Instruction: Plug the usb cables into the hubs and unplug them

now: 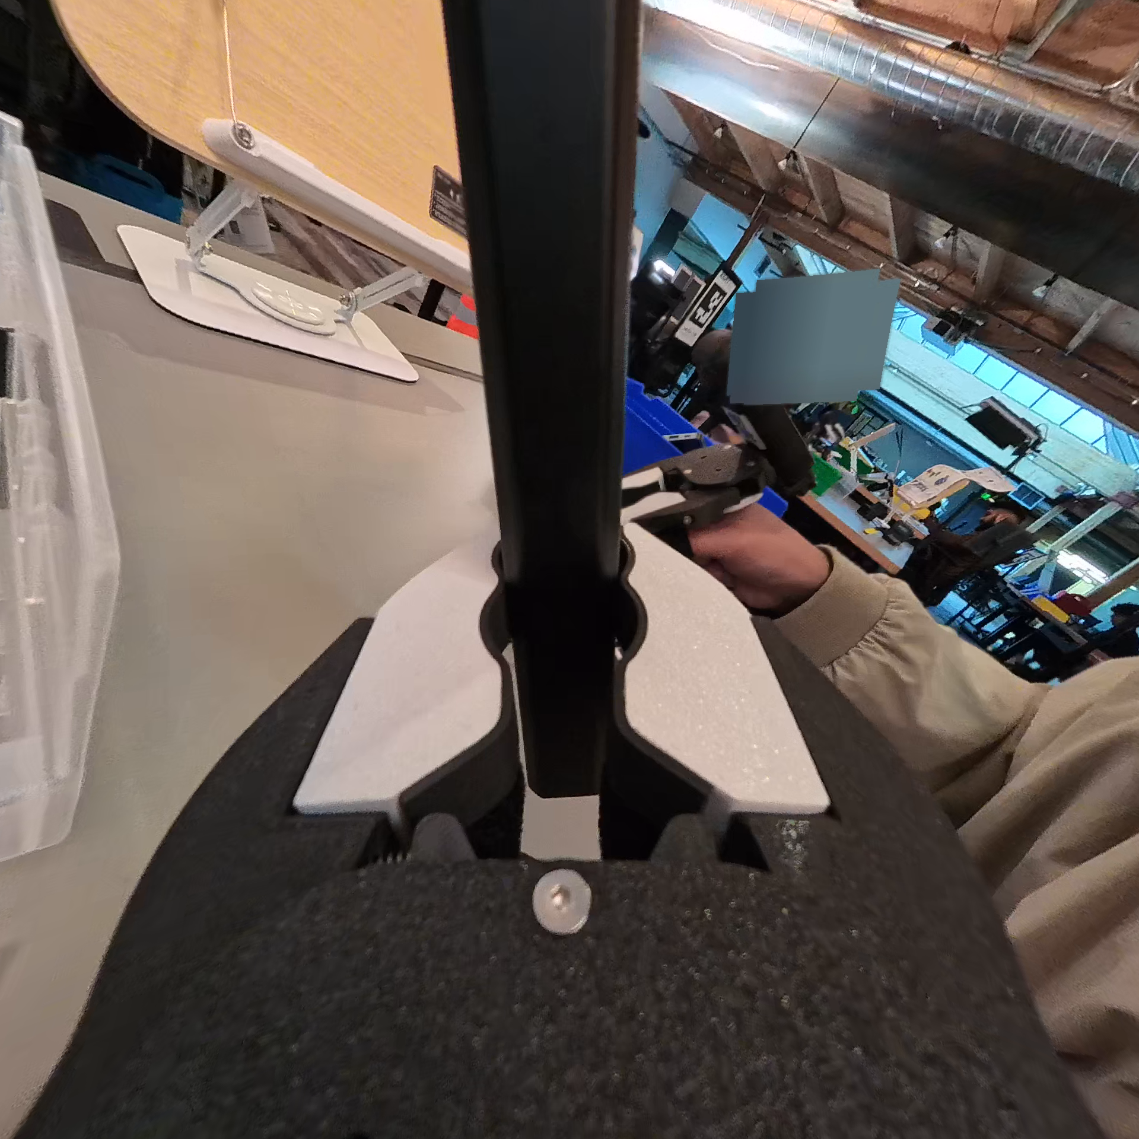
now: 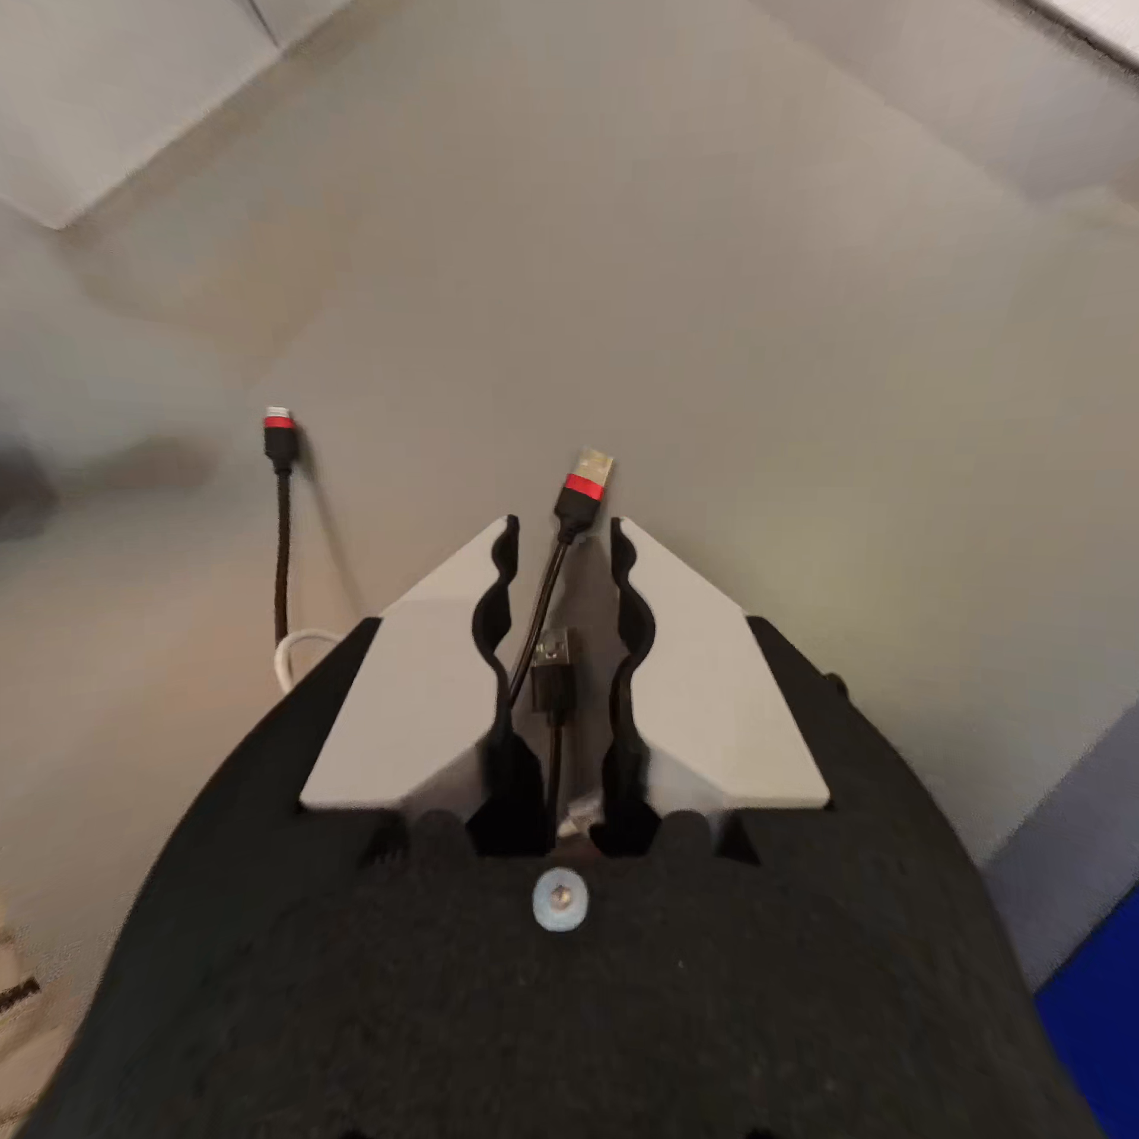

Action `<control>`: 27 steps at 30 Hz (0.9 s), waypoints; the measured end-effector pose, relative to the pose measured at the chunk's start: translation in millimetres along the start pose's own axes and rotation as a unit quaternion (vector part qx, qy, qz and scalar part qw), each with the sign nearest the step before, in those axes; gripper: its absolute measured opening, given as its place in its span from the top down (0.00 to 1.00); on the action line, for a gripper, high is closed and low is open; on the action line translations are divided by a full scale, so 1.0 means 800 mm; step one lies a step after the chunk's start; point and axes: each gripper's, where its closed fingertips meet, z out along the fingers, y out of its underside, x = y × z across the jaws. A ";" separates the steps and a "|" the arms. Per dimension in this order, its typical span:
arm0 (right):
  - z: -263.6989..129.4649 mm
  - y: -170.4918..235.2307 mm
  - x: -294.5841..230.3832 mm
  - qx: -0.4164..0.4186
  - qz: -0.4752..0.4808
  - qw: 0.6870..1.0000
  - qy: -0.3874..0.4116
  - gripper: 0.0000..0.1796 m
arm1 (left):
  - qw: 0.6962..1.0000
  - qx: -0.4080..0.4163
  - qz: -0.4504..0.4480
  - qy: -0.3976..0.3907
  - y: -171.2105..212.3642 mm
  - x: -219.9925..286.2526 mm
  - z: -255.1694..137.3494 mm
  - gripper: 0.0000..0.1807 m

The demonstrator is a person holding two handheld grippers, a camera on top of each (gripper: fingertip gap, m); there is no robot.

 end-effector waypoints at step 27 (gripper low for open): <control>-0.140 -0.084 -0.164 0.096 -0.169 0.977 -0.083 0.97 | 0.971 -0.083 0.211 -0.080 0.025 0.015 0.089 0.83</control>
